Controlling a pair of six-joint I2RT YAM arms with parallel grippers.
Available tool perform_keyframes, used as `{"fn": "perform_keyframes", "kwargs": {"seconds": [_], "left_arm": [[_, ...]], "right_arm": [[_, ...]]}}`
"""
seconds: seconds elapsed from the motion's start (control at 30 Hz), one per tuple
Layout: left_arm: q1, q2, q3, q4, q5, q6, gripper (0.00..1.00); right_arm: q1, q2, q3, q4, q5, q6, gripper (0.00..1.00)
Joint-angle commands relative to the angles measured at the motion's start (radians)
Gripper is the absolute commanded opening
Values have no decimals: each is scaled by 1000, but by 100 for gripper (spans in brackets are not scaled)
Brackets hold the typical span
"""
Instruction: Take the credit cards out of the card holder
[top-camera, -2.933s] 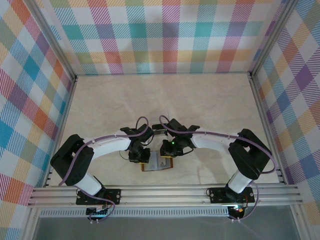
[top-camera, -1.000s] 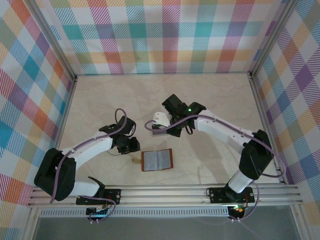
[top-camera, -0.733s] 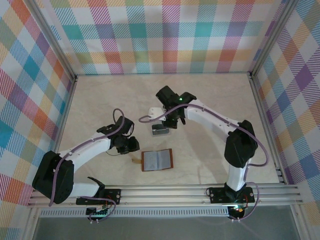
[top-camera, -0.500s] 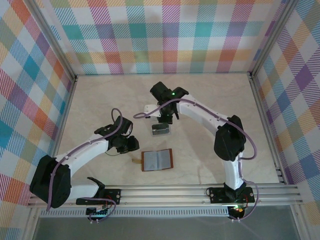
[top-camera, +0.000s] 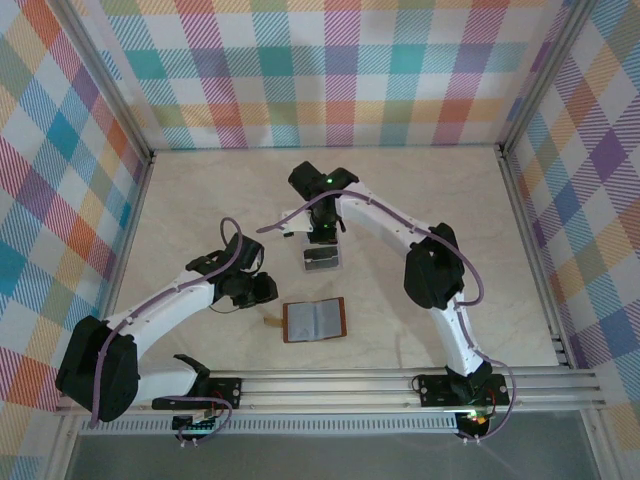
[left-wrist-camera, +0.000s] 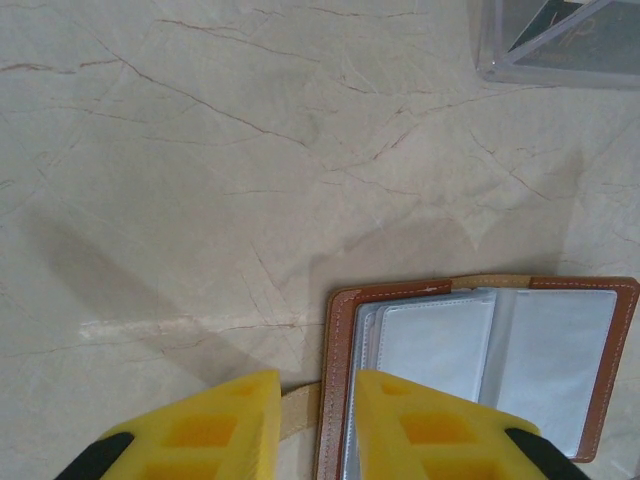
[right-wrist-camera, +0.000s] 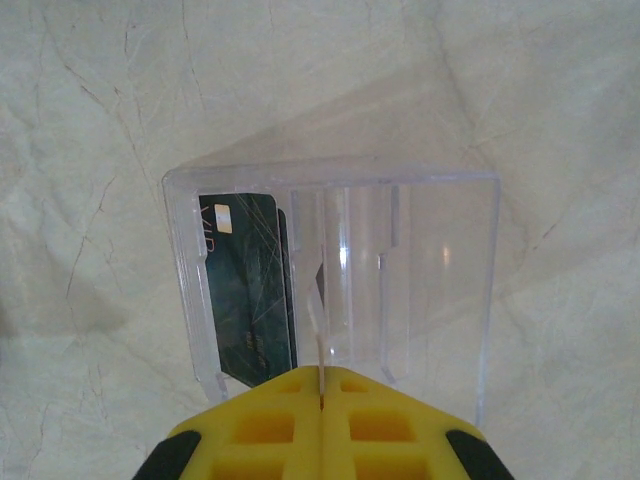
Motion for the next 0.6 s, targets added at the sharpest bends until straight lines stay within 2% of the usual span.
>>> {"fn": "perform_keyframes", "kwargs": {"seconds": [0.0,0.43,0.5,0.57], "left_arm": [[11,-23,-16,-28,13,-5,27],[12,-38,-29,-34,4,3,26],[12,-39,-30,-36,6,4,27],[12,-41,-30,-39,7,4,27]], "right_arm": [[-4,33,47,-62,2,-23,0],[-9,82,58,-104,-22,-21,1],[-10,85,58,-88,-14,-20,6],[-12,84,58,-50,13,-15,18]]}}
